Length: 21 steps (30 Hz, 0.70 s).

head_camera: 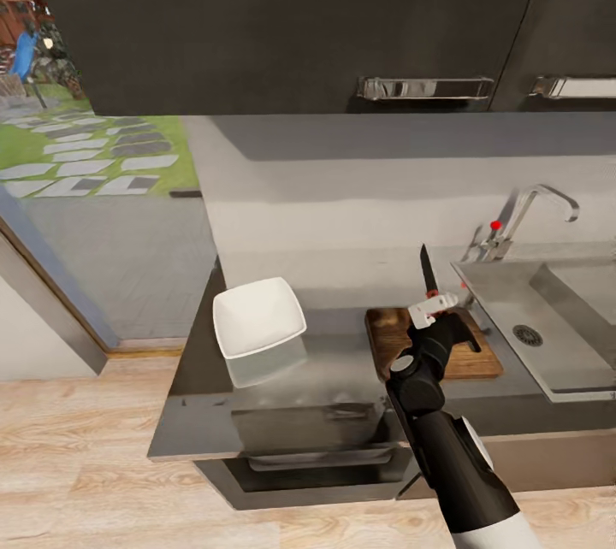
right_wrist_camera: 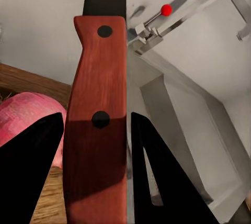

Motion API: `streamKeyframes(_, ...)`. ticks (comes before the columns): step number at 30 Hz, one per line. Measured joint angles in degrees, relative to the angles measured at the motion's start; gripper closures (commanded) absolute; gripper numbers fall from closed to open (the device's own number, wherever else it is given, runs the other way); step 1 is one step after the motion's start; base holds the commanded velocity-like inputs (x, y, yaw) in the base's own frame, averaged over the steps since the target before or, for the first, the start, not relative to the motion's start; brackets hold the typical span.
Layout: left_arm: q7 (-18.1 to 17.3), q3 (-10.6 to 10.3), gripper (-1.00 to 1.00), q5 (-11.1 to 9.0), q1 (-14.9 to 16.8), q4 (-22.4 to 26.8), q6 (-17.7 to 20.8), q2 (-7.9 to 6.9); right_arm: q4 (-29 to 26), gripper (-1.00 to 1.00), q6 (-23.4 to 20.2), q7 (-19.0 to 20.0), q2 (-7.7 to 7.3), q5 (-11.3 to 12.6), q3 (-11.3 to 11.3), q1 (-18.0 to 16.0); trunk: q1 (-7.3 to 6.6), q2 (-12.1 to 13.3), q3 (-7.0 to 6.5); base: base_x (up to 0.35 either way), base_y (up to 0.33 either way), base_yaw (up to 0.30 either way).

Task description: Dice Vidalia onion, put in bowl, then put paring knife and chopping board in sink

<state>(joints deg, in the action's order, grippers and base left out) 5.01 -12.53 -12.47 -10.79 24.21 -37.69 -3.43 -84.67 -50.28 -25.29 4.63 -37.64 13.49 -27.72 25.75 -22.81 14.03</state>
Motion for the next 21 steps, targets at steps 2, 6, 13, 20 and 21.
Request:
streamKeyframes(2,0.0,0.0,-1.00,0.1,0.0,0.0,0.0,0.08,0.0,1.00,-0.1,0.0,0.02,-0.1,1.4,0.0,0.00,0.0,0.00,0.000,-0.286,0.000)
streamKeyframes(6,0.0,0.0,-1.00,0.9,0.0,-0.3,0.0,0.16,0.0,1.00,-3.5,0.1,-0.03,-0.4,5.1,0.0,0.00,0.0,0.00,0.000,-0.308,0.000)
streamKeyframes(13,0.0,0.0,-1.00,1.2,0.0,-0.4,0.0,0.25,0.4,1.00,-5.3,0.1,0.06,-0.5,7.2,0.0,0.00,0.0,0.00,0.000,-0.316,0.000)
streamKeyframes(20,0.0,0.0,-1.00,1.2,0.0,-0.4,0.0,0.25,2.8,1.00,-5.5,0.1,0.33,-0.5,10.5,0.0,0.00,0.0,0.00,0.000,-0.318,0.000)
streamKeyframes(21,0.0,0.0,-1.00,1.2,0.0,-0.4,0.0,0.25,3.0,1.00,-5.5,0.1,0.40,-0.5,10.7,0.0,0.00,0.0,0.00,0.000,-0.243,0.000)
